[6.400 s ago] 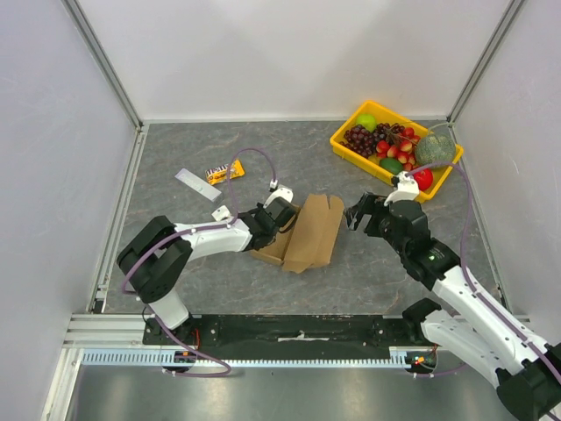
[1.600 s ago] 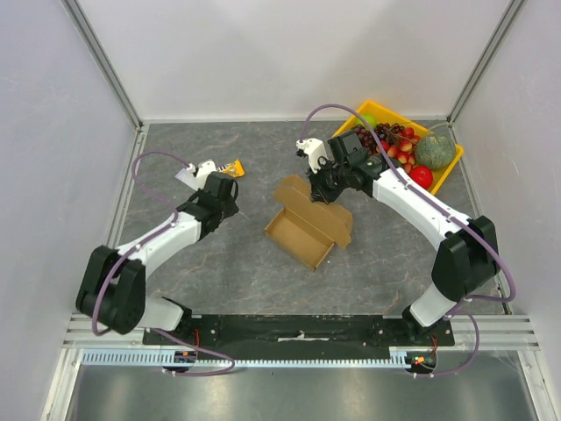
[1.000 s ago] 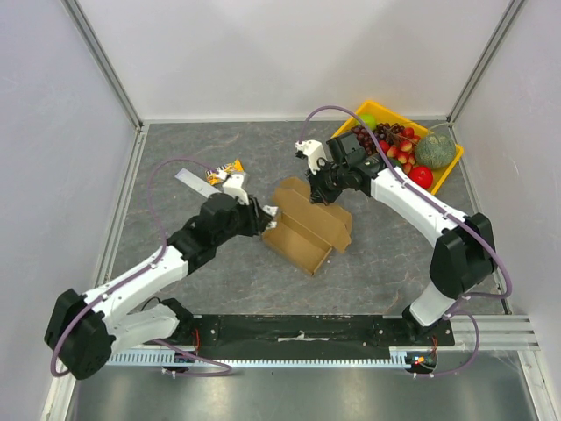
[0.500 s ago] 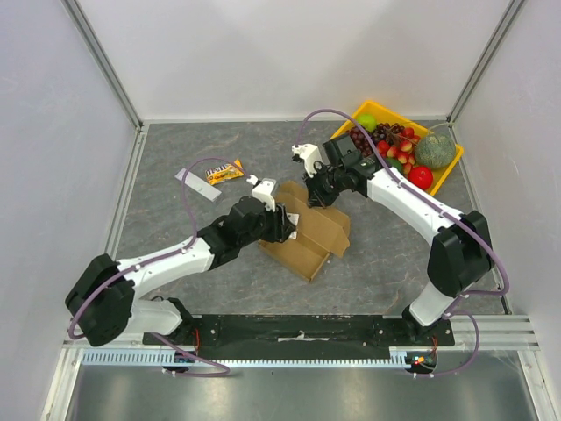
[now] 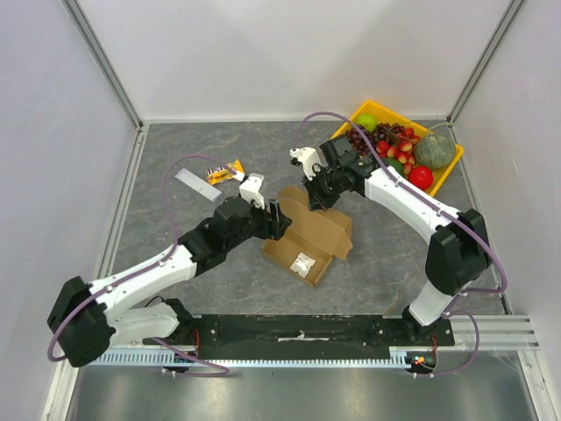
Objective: Fold the paper box
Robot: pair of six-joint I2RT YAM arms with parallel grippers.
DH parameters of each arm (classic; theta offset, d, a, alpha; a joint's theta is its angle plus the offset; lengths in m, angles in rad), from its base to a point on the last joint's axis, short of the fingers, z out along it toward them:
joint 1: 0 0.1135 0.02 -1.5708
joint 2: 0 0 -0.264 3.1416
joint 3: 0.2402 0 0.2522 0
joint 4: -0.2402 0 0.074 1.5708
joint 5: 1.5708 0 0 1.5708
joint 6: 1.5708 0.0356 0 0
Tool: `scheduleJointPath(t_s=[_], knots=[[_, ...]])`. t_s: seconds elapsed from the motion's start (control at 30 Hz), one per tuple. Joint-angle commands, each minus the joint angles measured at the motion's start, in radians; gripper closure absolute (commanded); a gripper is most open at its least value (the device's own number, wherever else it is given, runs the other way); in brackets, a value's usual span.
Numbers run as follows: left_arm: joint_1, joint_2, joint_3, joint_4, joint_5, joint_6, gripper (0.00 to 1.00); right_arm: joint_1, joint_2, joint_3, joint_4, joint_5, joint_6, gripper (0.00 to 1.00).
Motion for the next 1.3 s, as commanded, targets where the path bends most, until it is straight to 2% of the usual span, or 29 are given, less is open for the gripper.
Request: scheduleJointPath(t_s=[0.0,0.17,0.3,0.4,0.57,0.7,0.9,1.03,1.13,1.27], knots=[[0.031,-0.115,-0.01,-0.054,-0.103,0.055,0.27,0.024,-0.01,0.026,-0.014,0.043,-0.034,1.0],[0.141,-0.195,-0.015,-0.088,-0.113,0.072,0.27,0.061,0.012,0.079,-0.062,0.128,-0.1,1.0],[0.207,-0.254,-0.007,-0.116,-0.159,0.083,0.26,0.066,0.052,0.185,-0.119,0.119,-0.18,1.0],[0.25,-0.286,-0.012,-0.14,-0.2,0.048,0.25,0.076,0.044,0.208,-0.136,0.057,-0.307,1.0],[0.278,-0.292,-0.056,-0.122,-0.11,0.026,0.28,0.089,0.029,0.21,-0.137,0.034,-0.441,1.0],[0.277,-0.306,-0.13,-0.027,0.007,0.045,0.32,0.09,0.035,0.196,-0.158,-0.02,-0.522,1.0],[0.278,-0.337,-0.237,0.085,0.085,0.077,0.33,0.09,0.055,0.201,-0.166,-0.049,-0.531,1.0],[0.278,-0.364,-0.302,0.192,0.237,0.115,0.31,0.092,0.067,0.207,-0.171,-0.057,-0.524,1.0],[0.278,-0.347,-0.323,0.278,0.304,0.153,0.3,0.092,0.075,0.213,-0.183,-0.069,-0.522,1.0],[0.278,-0.289,-0.32,0.323,0.326,0.198,0.3,0.093,0.072,0.213,-0.185,-0.075,-0.52,1.0]])
